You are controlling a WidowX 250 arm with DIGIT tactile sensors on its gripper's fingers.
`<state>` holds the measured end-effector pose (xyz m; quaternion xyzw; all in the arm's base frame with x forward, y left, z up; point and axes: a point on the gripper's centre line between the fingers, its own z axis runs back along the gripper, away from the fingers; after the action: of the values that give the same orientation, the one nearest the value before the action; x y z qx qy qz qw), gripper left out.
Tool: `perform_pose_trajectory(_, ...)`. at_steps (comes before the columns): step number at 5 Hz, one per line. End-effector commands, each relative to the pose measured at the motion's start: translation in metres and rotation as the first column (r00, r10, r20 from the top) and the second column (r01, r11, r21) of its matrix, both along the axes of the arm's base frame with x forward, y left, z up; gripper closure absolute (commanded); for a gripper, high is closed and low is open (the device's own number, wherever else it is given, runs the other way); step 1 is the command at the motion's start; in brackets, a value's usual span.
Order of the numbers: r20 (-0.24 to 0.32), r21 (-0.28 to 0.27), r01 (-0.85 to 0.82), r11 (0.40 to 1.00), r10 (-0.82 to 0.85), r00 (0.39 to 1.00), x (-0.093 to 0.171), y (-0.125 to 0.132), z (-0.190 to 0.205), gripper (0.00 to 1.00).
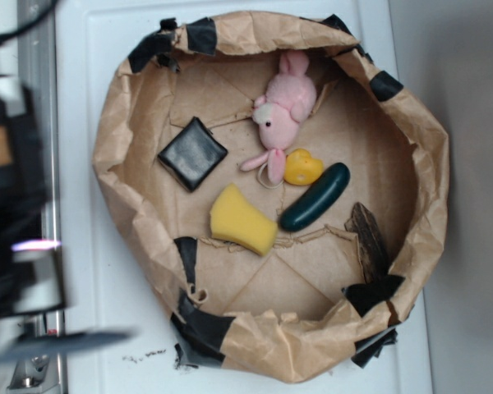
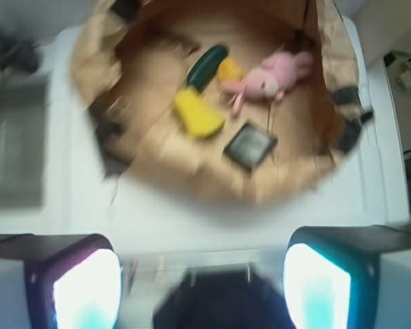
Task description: Grab the pink bunny.
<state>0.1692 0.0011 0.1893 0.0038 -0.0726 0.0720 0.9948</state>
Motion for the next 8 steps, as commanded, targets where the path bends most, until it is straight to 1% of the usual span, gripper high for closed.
perform_pose_trajectory(1,0.2,-0.161,-0.296,0.941,0.325,0.924,0.08,0.017,-0.036,0.0)
perform_pose_trajectory(2,0.238,-0.144,-0.464,0.874,0.486,0.841,0.097,0.043,-0.069,0.0)
perform_pose_trajectory(3,0.231,-0.13,-0.621,0.773,0.633,0.739,0.093,0.072,-0.094,0.0)
perform_pose_trajectory(4,0.216,-0.122,-0.687,0.716,0.695,0.686,0.09,0.09,-0.107,0.0)
perform_pose_trajectory(5,0.191,-0.115,-0.728,0.676,0.734,0.652,0.092,0.111,-0.123,0.0)
perform_pose_trajectory(6,0.137,-0.112,-0.739,0.665,0.746,0.651,0.102,0.12,-0.144,0.0)
perform_pose_trajectory(7,0.088,-0.08,-0.704,0.705,0.709,0.7,0.118,0.114,-0.165,0.0)
perform_pose_trajectory(8,0.032,-0.022,-0.67,0.742,0.671,0.741,0.118,0.109,-0.158,0.67)
